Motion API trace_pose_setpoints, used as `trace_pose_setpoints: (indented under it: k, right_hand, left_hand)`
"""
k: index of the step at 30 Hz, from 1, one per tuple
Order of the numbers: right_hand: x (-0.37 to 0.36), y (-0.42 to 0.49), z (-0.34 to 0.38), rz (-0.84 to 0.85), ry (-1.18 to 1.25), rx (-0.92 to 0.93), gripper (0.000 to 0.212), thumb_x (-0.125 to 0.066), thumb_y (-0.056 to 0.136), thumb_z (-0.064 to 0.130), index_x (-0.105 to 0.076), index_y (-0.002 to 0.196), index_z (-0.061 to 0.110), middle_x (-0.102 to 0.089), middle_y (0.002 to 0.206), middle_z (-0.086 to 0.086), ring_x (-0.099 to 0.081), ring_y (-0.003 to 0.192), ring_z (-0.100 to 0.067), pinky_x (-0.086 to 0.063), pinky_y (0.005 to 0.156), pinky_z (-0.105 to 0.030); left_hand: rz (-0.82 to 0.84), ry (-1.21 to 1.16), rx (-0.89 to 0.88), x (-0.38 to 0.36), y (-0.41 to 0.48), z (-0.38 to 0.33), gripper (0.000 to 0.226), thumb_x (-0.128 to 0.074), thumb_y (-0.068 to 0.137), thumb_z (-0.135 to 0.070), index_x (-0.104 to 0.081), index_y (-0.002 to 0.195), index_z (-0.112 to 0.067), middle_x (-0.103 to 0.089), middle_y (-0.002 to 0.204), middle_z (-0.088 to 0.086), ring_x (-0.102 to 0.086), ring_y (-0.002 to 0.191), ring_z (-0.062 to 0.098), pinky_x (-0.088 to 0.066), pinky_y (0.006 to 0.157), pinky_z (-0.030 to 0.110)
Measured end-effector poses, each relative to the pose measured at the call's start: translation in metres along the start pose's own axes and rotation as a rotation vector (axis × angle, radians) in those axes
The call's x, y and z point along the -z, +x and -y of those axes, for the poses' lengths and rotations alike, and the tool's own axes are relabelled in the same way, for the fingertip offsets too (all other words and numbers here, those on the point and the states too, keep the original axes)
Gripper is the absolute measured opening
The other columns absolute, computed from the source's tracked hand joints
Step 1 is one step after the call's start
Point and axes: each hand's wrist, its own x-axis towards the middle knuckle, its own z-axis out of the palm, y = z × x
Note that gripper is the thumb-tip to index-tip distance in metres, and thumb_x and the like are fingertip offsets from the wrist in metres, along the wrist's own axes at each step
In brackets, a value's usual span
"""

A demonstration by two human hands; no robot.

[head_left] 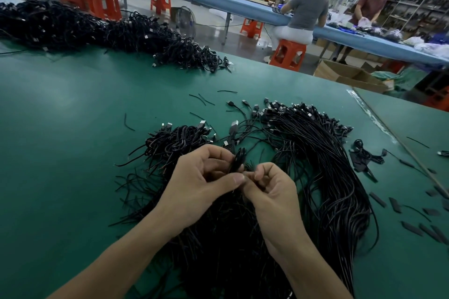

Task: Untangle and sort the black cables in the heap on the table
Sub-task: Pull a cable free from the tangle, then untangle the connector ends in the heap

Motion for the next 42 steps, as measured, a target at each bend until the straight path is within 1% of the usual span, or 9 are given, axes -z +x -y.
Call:
trace_pose_setpoints:
  k: [6, 12, 15, 18, 23, 29, 34, 38, 42]
  right_hand:
    - [0.023, 0.019, -0.009, 0.179, 0.177, -0.296, 0.017, -0.076, 0.076, 0.013, -0.060, 0.080, 0.015, -0.068, 0.073, -0.005, -0.058, 0.062, -0.012, -0.047, 0.055, -0.021]
    - [0.089, 0.057, -0.039, -0.297, -0.964, -0.129, 0.021, -0.058, 0.098, 0.021, -0.061, 0.119, 0.017, -0.063, 0.111, -0.002, -0.058, 0.110, -0.024, -0.049, 0.086, -0.030]
    - [0.106, 0.068, -0.053, -0.231, -1.219, -0.320, 0.049, -0.052, 0.101, 0.030, -0.042, 0.145, 0.010, -0.054, 0.136, -0.012, -0.048, 0.125, -0.033, -0.043, 0.101, -0.045]
    - [0.105, 0.072, -0.060, -0.248, -1.197, -0.381, 0.054, -0.049, 0.102, 0.034, -0.037, 0.148, 0.007, -0.049, 0.141, -0.016, -0.048, 0.126, -0.034, -0.044, 0.101, -0.048]
    - [0.104, 0.080, -0.058, -0.312, -1.283, -0.377, 0.031, -0.048, 0.102, 0.034, -0.060, 0.123, 0.014, -0.056, 0.125, -0.014, -0.054, 0.112, -0.033, -0.049, 0.094, -0.046]
    - [0.102, 0.088, -0.049, -0.384, -0.953, -0.195, 0.017, -0.047, 0.103, 0.024, -0.053, 0.089, 0.016, -0.063, 0.089, -0.010, -0.058, 0.072, -0.022, -0.042, 0.056, -0.033]
    - [0.069, 0.080, -0.011, -0.329, -0.750, -0.082, 0.022, -0.050, 0.101, 0.026, -0.059, 0.082, 0.021, -0.057, 0.057, 0.013, -0.044, 0.042, -0.001, -0.034, 0.039, -0.018]
    - [0.023, 0.056, 0.032, -0.202, -0.623, 0.176, 0.032, -0.057, 0.098, 0.032, -0.056, 0.066, 0.026, -0.050, 0.045, 0.022, -0.041, 0.039, 0.002, -0.031, 0.039, -0.010]
    - [-0.016, 0.018, 0.067, 0.141, -0.490, 0.403, 0.029, -0.063, 0.091, 0.031, -0.060, 0.063, 0.026, -0.058, 0.057, 0.019, -0.053, 0.053, 0.000, -0.040, 0.056, -0.010]
  left_hand:
    - [0.098, 0.287, -0.091, 0.018, 0.012, -0.010, 0.034, -0.082, 0.080, -0.018, -0.065, 0.103, -0.036, -0.077, 0.094, -0.010, -0.074, 0.084, 0.012, -0.059, 0.079, 0.029]
    - [-0.346, 0.630, -0.151, 0.059, 0.059, -0.016, 0.029, -0.086, 0.076, -0.025, -0.063, 0.088, -0.039, -0.070, 0.088, -0.021, -0.067, 0.073, -0.010, -0.048, 0.063, 0.003]
    - [-0.357, 0.854, -0.100, 0.069, 0.074, -0.003, 0.020, -0.077, 0.086, -0.021, -0.069, 0.103, -0.025, -0.069, 0.110, -0.004, -0.067, 0.078, 0.003, -0.056, 0.077, 0.022]
    - [-0.327, 1.008, 0.005, 0.070, 0.080, 0.008, 0.017, -0.065, 0.095, -0.021, -0.071, 0.111, -0.020, -0.072, 0.110, 0.000, -0.068, 0.095, 0.019, -0.056, 0.088, 0.040]
    - [-0.361, 1.206, 0.074, 0.075, 0.078, 0.010, 0.026, -0.055, 0.098, -0.036, -0.069, 0.116, -0.024, -0.073, 0.105, -0.003, -0.066, 0.096, 0.022, -0.053, 0.080, 0.038]
    - [-0.326, 1.217, 0.113, 0.080, 0.078, 0.015, 0.035, -0.054, 0.096, -0.046, -0.064, 0.121, -0.023, -0.063, 0.123, 0.003, -0.058, 0.110, 0.025, -0.047, 0.091, 0.044]
    - [-0.411, 1.202, -0.222, 0.057, 0.072, 0.008, 0.023, -0.062, 0.093, -0.031, -0.066, 0.110, -0.018, -0.063, 0.112, 0.002, -0.057, 0.105, 0.024, -0.046, 0.090, 0.043]
    - [-0.091, 0.951, -0.449, 0.023, 0.059, -0.003, 0.024, -0.070, 0.089, -0.028, -0.064, 0.110, -0.019, -0.063, 0.088, -0.012, -0.055, 0.074, -0.001, -0.055, 0.074, 0.025]
    - [0.314, 0.536, -0.253, -0.004, 0.048, -0.005, 0.049, -0.069, 0.087, -0.030, -0.048, 0.131, -0.034, -0.063, 0.114, -0.015, -0.064, 0.103, 0.002, -0.054, 0.089, 0.023]
